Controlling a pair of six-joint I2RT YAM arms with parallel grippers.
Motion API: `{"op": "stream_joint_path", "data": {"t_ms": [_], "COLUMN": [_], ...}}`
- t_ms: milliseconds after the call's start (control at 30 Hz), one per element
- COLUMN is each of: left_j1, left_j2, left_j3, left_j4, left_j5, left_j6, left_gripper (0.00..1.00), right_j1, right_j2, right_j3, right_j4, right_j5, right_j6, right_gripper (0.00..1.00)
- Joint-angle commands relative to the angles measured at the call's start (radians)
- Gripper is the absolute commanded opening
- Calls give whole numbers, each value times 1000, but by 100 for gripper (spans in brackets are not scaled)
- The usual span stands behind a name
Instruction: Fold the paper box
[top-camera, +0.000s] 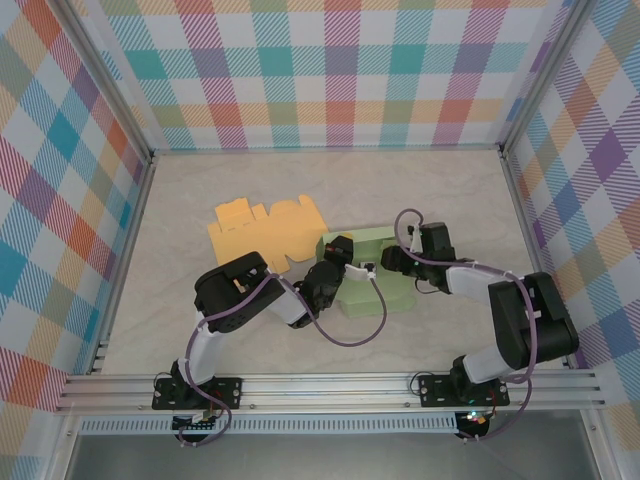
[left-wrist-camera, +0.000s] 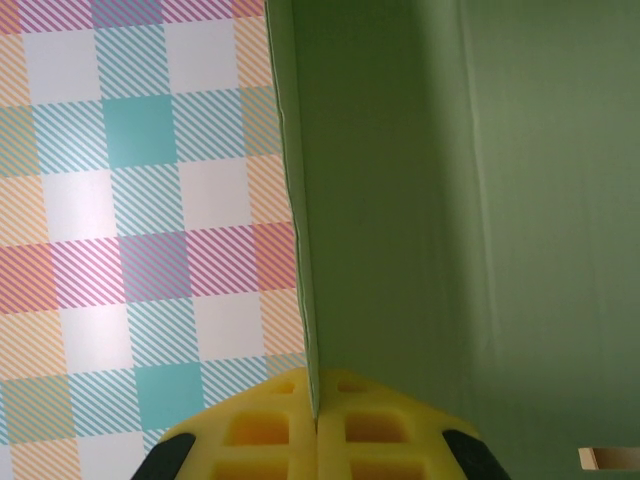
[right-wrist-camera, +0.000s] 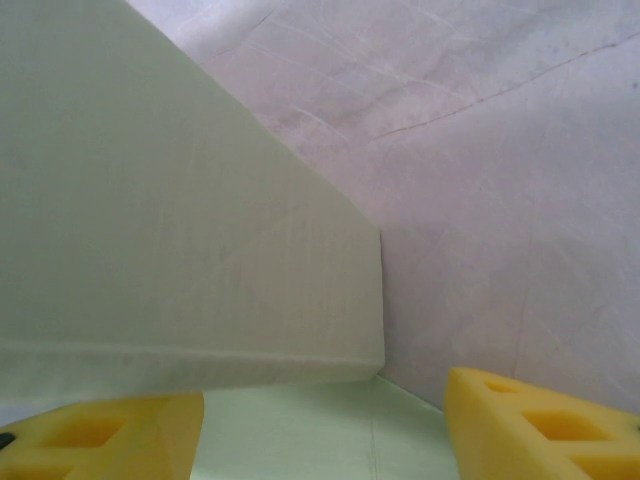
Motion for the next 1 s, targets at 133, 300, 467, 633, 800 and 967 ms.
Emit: {"op": "stream_joint_path", "data": {"t_ms": [133, 300, 467, 633, 800, 967], "left_j1": [-17, -18, -18, -19, -18, -18], "left_j2": [23, 26, 26, 15, 7, 8], "left_j3": [-7, -5, -4, -4, -10, -2], "left_j4": [9, 8, 8, -7, -13, -20], "left_j5": [10, 8, 8, 12, 9, 7], "left_j6": [19, 19, 13, -28, -41, -59], "left_gripper": [0, 0, 0, 0, 0, 0], "right_j1": [24, 48, 83, 110, 115, 123], "right_j2": [54, 84, 100, 101, 104, 101], "right_j3": [68, 101, 116, 116, 116, 113], "right_j4": [45, 45, 40, 45, 57, 54], "right_j5": [91, 145, 226, 300, 314, 325], "right_j6": [-32, -53, -66, -70, -73, -77], "right_gripper": [62, 55, 45, 35, 28, 25]}}
